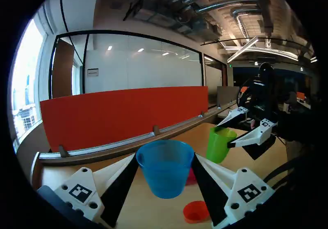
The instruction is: Pour water
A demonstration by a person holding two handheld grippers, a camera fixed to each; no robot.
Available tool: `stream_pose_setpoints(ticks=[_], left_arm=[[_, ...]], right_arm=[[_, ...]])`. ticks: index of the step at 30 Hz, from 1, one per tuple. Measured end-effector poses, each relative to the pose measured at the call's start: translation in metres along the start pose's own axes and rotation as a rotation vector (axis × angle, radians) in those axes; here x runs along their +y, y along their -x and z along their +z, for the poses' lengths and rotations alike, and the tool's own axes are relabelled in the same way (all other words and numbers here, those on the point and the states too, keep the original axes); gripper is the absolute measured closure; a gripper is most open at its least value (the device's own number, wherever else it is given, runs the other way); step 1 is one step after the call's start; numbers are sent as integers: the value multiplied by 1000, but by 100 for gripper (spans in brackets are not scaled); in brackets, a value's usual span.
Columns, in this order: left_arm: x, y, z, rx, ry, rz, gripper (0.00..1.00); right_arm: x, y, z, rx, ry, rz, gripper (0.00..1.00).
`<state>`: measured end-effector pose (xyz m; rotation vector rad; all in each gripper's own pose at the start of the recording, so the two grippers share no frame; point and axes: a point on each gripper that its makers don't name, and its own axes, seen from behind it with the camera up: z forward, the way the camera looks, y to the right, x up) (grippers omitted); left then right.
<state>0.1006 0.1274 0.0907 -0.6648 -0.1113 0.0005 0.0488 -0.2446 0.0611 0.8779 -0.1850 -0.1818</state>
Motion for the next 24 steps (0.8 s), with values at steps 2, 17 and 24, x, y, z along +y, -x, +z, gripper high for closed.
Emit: stream_pose_setpoints(ticks=[2, 17, 24], left_arm=[[0, 0, 0, 0, 0, -1, 13], [3, 0, 3, 2, 6, -5, 13], [3, 1, 3, 2, 8, -8, 13]], right_arm=[[1, -3, -1, 15, 3, 5, 5], [3, -18, -4, 104, 8, 36, 5], [5, -19, -4, 121, 20, 32, 4]])
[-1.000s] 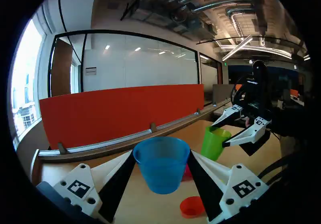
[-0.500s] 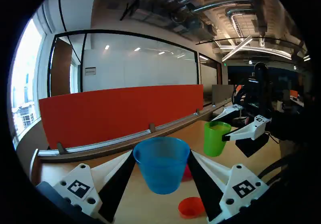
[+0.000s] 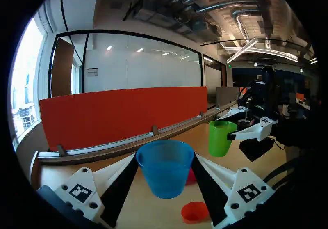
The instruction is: Pour water
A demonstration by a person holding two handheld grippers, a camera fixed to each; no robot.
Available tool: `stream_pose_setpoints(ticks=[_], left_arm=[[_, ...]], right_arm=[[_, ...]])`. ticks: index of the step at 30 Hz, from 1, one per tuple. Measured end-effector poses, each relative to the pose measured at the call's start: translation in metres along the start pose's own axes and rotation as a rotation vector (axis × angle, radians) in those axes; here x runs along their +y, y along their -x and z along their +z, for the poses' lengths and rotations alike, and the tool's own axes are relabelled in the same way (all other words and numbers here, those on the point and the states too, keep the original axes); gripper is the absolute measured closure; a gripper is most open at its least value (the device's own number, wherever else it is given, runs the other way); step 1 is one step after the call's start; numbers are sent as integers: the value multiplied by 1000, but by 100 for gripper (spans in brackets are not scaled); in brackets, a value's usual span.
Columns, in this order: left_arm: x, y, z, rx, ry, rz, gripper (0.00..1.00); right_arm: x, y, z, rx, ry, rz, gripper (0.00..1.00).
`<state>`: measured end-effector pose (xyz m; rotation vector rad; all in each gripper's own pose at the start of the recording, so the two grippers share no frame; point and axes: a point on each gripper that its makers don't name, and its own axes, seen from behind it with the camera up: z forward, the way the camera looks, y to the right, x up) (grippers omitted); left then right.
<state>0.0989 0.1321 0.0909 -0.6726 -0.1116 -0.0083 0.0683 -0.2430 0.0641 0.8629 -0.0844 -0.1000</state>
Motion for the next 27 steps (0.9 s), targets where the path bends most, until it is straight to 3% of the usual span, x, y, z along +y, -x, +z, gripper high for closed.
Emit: stream_pose_setpoints(ticks=[14, 27], left_arm=[[2, -3, 0, 2, 10, 1, 13], [6, -7, -1, 3, 17, 14, 13]], right_arm=[[-4, -5, -3, 31, -25, 23, 5], [-6, -3, -5, 20, -30, 11, 5]])
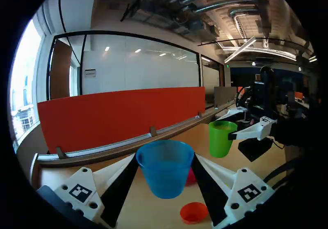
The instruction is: Pour water
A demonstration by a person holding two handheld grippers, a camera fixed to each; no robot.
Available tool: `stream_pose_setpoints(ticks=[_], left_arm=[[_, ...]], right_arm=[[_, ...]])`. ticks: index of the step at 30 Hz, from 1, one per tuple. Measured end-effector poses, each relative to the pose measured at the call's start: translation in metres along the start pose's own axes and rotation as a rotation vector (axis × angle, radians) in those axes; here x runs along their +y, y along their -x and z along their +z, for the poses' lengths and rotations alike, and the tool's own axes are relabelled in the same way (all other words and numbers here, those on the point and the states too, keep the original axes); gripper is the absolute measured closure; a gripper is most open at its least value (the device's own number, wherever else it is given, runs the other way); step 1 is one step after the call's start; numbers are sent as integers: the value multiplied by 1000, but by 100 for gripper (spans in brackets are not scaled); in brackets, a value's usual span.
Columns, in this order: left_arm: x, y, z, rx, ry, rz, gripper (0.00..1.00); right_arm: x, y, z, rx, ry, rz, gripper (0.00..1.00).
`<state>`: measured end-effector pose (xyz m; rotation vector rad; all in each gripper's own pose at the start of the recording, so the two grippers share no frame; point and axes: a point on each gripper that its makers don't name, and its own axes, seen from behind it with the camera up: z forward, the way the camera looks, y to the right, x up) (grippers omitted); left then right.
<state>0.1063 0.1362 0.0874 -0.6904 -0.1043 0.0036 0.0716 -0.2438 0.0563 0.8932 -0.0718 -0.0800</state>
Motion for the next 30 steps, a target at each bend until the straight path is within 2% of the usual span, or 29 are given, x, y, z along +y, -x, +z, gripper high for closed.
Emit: stream_pose_setpoints(ticks=[21, 30], left_arm=[[10, -7, -4, 11, 23, 60, 12], [13, -7, -6, 13, 23, 111, 13]], right_arm=[[-14, 1, -3, -20, -38, -27, 5], [-20, 6, -3, -31, -56, -37, 5]])
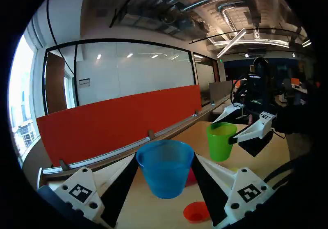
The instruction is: Pour water
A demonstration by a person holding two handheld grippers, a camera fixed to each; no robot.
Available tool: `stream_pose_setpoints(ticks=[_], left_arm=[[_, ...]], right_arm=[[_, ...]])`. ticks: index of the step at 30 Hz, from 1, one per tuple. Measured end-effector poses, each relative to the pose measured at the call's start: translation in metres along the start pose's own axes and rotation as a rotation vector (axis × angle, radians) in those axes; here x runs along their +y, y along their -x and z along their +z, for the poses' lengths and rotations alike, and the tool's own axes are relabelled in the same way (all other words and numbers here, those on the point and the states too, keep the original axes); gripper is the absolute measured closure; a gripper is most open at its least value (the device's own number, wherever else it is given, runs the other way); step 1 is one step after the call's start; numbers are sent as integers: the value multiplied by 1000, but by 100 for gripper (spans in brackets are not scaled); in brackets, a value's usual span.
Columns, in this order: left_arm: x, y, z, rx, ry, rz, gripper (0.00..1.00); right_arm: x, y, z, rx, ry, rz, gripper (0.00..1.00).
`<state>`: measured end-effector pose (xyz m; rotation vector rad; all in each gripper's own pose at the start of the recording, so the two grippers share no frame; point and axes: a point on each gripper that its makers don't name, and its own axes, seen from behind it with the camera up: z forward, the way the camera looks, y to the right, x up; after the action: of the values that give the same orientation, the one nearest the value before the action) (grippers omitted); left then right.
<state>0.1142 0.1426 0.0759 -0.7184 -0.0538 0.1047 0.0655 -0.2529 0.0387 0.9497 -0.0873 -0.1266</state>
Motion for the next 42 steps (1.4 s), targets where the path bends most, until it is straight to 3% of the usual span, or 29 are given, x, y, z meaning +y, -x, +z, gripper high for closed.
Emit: stream_pose_setpoints(ticks=[42], left_arm=[[18, -16, 0, 34, 10, 148, 13]], right_arm=[[-33, 22, 3, -33, -73, 4, 5]])
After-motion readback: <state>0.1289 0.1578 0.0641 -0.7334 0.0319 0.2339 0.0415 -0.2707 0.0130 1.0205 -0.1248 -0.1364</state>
